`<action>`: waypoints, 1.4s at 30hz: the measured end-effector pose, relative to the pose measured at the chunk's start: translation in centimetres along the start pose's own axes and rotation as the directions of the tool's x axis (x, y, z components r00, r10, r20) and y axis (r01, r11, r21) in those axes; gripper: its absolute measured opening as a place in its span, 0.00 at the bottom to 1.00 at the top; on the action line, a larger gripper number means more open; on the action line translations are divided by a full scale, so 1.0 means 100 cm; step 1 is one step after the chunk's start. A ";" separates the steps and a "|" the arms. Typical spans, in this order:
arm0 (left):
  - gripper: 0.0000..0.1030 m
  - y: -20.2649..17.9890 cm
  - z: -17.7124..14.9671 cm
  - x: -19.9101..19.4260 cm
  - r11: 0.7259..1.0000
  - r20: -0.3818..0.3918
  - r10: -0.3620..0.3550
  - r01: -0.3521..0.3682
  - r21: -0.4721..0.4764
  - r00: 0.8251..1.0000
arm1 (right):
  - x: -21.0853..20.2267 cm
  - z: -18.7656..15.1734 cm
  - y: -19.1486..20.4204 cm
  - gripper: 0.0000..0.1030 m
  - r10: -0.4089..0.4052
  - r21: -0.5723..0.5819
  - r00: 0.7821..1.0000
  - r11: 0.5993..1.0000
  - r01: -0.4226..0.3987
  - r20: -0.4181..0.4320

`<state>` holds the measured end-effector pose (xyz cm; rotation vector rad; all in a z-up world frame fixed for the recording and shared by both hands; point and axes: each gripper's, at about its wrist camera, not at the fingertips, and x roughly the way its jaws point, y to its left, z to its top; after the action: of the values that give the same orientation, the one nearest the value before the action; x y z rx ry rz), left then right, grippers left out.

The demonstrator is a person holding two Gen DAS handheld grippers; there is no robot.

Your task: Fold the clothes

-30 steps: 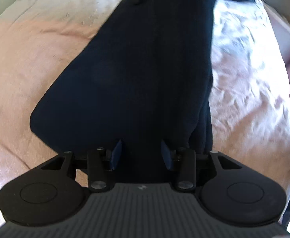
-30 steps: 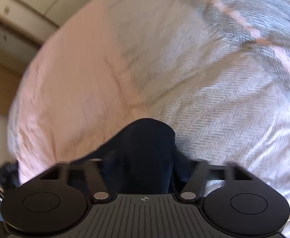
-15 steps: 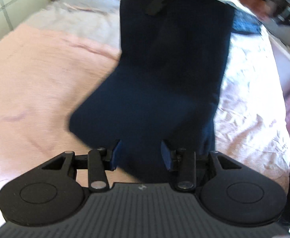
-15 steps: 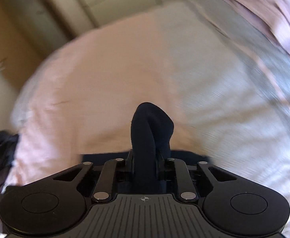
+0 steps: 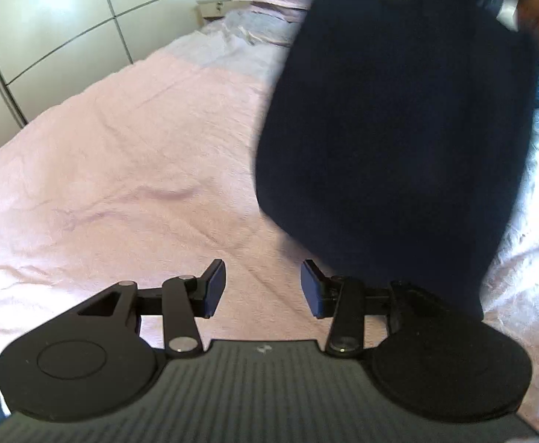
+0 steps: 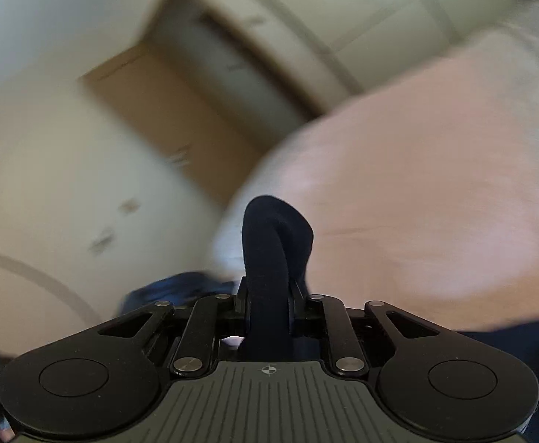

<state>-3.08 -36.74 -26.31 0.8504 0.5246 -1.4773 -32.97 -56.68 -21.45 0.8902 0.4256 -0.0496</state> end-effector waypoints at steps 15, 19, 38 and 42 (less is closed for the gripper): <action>0.39 -0.084 0.058 0.101 0.968 -0.011 -0.195 0.194 0.159 0.981 | -0.017 -0.021 -0.215 0.39 -0.275 0.223 0.954 0.929 0.296 -0.124; 0.39 -0.087 0.069 0.119 0.955 -0.016 -0.224 0.223 0.193 0.974 | -0.035 -0.027 -0.189 0.39 -0.331 0.177 0.937 0.921 0.347 -0.111; 0.36 -0.128 0.177 0.207 0.844 -0.049 -0.451 0.444 0.302 0.891 | -0.073 -0.075 -0.175 0.17 -0.355 0.317 0.931 0.876 0.364 -0.087; 0.35 -0.142 0.181 0.210 0.815 -0.066 -0.482 0.475 0.331 0.874 | -0.093 -0.074 -0.165 0.13 -0.359 0.286 0.929 0.884 0.368 -0.087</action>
<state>-19.09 -62.46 -33.61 1.0145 0.4976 -2.0853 -47.59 -62.73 -34.28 1.0997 0.6234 -0.4576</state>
